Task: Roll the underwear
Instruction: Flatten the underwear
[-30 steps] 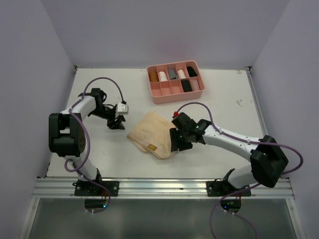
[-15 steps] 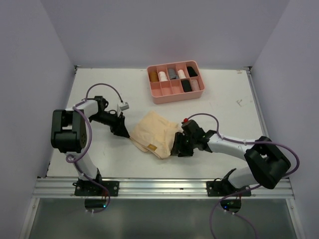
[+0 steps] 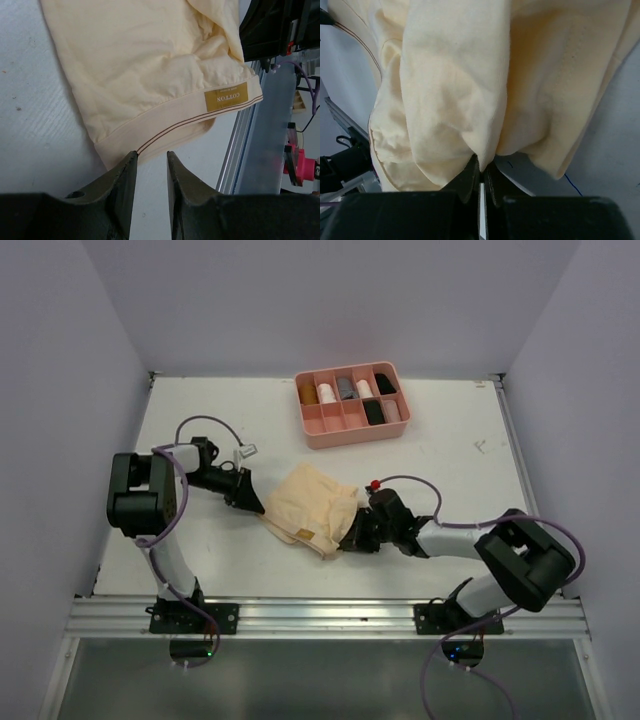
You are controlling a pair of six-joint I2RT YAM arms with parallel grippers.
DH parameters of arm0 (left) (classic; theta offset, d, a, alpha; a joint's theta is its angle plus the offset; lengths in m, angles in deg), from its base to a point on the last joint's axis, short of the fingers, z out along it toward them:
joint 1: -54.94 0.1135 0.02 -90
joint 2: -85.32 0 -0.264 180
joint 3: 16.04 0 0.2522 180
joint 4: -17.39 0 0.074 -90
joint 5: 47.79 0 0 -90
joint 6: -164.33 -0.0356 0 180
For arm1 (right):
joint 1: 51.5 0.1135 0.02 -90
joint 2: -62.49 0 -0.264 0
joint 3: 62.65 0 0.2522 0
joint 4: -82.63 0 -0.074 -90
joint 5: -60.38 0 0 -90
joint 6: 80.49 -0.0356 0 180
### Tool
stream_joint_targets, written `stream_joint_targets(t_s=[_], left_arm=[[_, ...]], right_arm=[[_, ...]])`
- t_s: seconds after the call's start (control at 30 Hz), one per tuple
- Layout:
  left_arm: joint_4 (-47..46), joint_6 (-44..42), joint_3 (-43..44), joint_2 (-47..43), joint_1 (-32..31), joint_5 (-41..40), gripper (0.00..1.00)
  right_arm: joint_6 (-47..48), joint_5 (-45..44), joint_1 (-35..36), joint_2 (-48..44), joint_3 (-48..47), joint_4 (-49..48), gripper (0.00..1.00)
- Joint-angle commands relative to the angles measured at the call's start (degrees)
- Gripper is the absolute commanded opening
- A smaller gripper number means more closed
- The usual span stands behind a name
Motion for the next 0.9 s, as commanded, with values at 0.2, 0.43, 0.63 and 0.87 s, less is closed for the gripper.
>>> stream_joint_targets(t_s=[0.2, 0.43, 0.63, 0.87], left_arm=[[-8.01, 7.98, -0.61, -3.52, 0.92, -4.97, 0.42], [-8.47, 8.50, 0.70, -6.36, 1.09, -9.72, 0.54], [-7.42, 8.16, 0.70, -3.55, -0.57, -12.44, 0.54], [-7.94, 9.03, 0.00, 0.40, -4.53, -12.72, 0.52]], right_arm=[[6.52, -3.33, -0.21, -15.22, -4.67, 19.26, 0.00], [6.44, -2.63, -0.29, -16.63, -3.71, 21.82, 0.00], [6.09, -2.45, -0.21, -18.30, -4.32, 24.28, 0.00], [5.03, -2.36, -0.30, -20.94, -3.71, 26.48, 0.00]])
